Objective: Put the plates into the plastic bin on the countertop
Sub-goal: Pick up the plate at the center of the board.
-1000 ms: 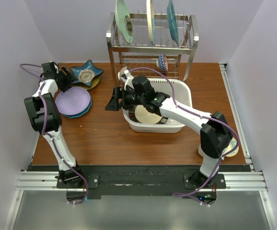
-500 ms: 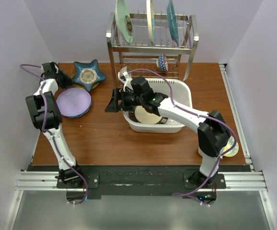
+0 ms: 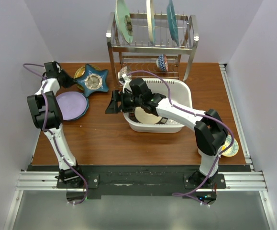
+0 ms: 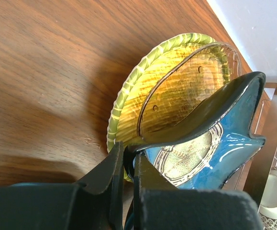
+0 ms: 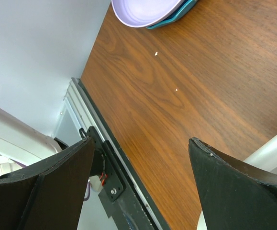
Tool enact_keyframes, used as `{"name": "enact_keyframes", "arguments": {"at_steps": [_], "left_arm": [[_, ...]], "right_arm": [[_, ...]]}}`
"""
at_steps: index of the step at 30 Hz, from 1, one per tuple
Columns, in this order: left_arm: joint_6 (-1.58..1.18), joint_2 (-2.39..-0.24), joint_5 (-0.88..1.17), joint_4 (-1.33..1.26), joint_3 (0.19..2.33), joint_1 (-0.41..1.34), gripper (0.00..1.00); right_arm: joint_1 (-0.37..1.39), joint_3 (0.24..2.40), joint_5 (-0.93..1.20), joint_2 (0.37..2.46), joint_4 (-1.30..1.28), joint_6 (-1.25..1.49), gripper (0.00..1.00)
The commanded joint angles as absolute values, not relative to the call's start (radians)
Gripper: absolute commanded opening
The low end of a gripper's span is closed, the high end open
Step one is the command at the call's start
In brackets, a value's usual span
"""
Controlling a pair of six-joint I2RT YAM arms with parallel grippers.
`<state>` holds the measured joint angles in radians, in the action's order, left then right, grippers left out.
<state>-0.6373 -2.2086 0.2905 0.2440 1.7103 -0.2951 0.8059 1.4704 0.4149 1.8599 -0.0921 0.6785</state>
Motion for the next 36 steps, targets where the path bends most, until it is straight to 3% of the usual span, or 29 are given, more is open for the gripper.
{"name": "enact_keyframes", "arguments": {"at_steps": [1,13,29,36], "left_arm": [[-0.678,-2.198,0.360,0.170,1.709,-0.318,0.00],[-0.897,-2.094,0.581,-0.047,1.606,-0.387,0.00],[-0.920,-1.892,0.618,-0.106,1.483,-0.413,0.00],[-0.897,-1.706,0.591,-0.129,1.283,-0.436,0.00]], "right_arm": [[0.811,1.497,0.437,1.847,-0.081,0.666,0.83],[0.810,1.490,0.442,1.864,-0.078,0.664,0.84],[0.810,1.471,0.462,1.891,-0.037,0.687,0.84],[0.810,1.486,0.479,1.908,-0.005,0.722,0.84]]}}
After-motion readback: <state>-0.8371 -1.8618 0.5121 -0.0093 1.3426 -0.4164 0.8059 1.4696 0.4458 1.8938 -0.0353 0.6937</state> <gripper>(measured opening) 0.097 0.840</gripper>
